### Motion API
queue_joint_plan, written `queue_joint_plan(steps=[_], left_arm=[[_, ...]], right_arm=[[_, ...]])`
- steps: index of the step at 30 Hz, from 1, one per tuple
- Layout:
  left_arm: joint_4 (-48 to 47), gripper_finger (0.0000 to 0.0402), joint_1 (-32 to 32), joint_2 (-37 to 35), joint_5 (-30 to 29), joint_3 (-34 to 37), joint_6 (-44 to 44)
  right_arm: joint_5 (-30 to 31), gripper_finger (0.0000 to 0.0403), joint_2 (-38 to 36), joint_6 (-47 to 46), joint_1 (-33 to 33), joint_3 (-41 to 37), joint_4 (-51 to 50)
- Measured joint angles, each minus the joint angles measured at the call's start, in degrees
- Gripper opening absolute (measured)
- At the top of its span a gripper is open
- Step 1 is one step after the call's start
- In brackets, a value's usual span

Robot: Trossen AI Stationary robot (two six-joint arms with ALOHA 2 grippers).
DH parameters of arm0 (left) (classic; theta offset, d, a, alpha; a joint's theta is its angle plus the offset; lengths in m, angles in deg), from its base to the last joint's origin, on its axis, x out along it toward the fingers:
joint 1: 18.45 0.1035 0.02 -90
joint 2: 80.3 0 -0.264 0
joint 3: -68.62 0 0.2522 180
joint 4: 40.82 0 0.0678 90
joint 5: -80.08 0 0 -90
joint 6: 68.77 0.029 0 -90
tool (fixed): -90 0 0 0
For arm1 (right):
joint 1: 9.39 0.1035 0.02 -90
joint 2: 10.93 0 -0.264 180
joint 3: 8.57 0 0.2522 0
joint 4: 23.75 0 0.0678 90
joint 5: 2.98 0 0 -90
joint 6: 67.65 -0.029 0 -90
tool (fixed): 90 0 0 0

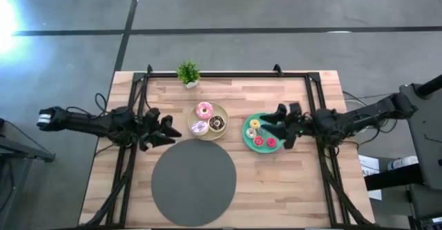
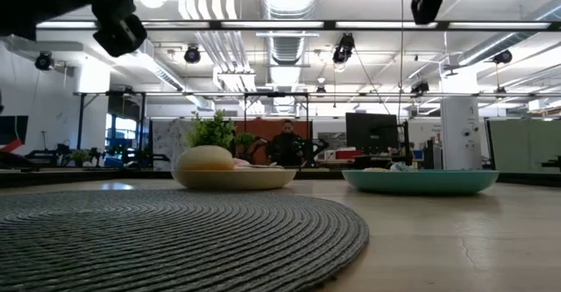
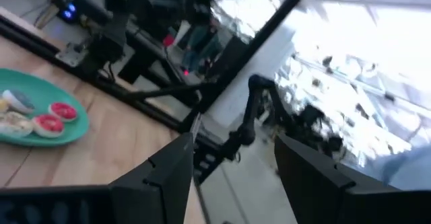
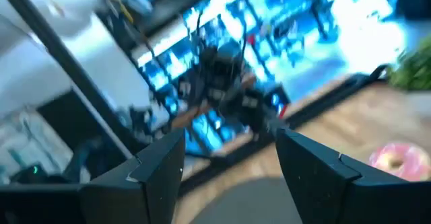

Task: Pick & Place donuts
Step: Return to Home Position

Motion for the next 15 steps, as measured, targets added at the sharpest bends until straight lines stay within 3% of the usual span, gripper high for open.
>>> queue_joint_plan(steps=[7,15], left_arm=[[-1.42,0.0184,11.78,-3.51,14.41,0.77,2.19],[-1.90,0.0184,20.88,-8.00,16.84,1.40,2.52]], right_arm=[[-0.21,0.0224,-6.97,4.19,-1.08,-9.62,6.34],[0.29,0.0224,-17.09,4.13,-2.58,-19.03,6.01]])
